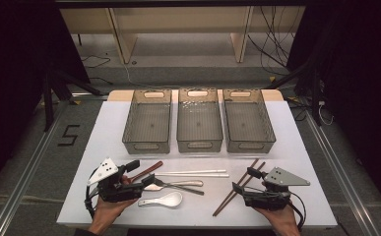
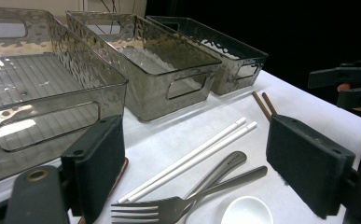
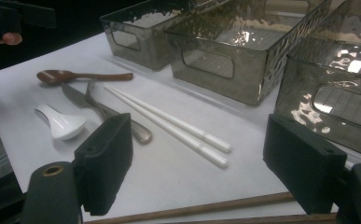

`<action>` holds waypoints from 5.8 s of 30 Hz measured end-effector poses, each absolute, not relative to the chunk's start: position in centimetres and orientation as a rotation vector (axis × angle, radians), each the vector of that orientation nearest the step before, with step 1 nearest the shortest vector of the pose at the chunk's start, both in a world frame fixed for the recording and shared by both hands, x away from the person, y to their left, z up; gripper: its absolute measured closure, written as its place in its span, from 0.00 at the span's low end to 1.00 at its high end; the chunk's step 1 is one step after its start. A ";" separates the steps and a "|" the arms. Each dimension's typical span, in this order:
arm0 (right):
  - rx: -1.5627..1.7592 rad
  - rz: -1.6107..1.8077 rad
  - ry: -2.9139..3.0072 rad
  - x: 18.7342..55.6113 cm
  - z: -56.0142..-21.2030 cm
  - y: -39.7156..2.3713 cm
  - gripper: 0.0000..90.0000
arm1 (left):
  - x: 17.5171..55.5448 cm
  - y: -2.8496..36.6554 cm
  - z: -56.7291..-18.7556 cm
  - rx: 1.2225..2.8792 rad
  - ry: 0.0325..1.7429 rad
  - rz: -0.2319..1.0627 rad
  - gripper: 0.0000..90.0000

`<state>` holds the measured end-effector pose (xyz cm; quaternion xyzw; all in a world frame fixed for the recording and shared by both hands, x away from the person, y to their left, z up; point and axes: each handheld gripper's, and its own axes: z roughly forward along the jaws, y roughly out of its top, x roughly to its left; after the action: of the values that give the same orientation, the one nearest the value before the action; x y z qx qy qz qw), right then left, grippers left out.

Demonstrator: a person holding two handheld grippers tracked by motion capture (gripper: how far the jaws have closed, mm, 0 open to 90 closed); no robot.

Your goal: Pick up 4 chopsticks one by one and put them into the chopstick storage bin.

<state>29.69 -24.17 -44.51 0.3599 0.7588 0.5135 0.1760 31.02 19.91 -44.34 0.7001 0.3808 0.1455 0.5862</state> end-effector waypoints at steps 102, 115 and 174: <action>0.124 0.151 3.097 44.3 -45.5 -7.9 0.94 | 31.2 20.3 -44.2 1.613 0.898 0.346 0.21; 0.084 0.197 3.051 44.1 -44.9 -8.5 0.94 | 31.2 20.4 -44.2 1.611 0.901 0.345 0.21; 1.001 1.120 2.731 49.5 -37.4 -4.3 0.94 | 31.2 20.9 -44.1 1.570 0.925 0.366 0.21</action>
<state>49.52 -4.28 -37.42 0.3211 0.8761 0.3593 0.0124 31.20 20.94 -44.05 0.6769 0.3985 0.1577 0.5984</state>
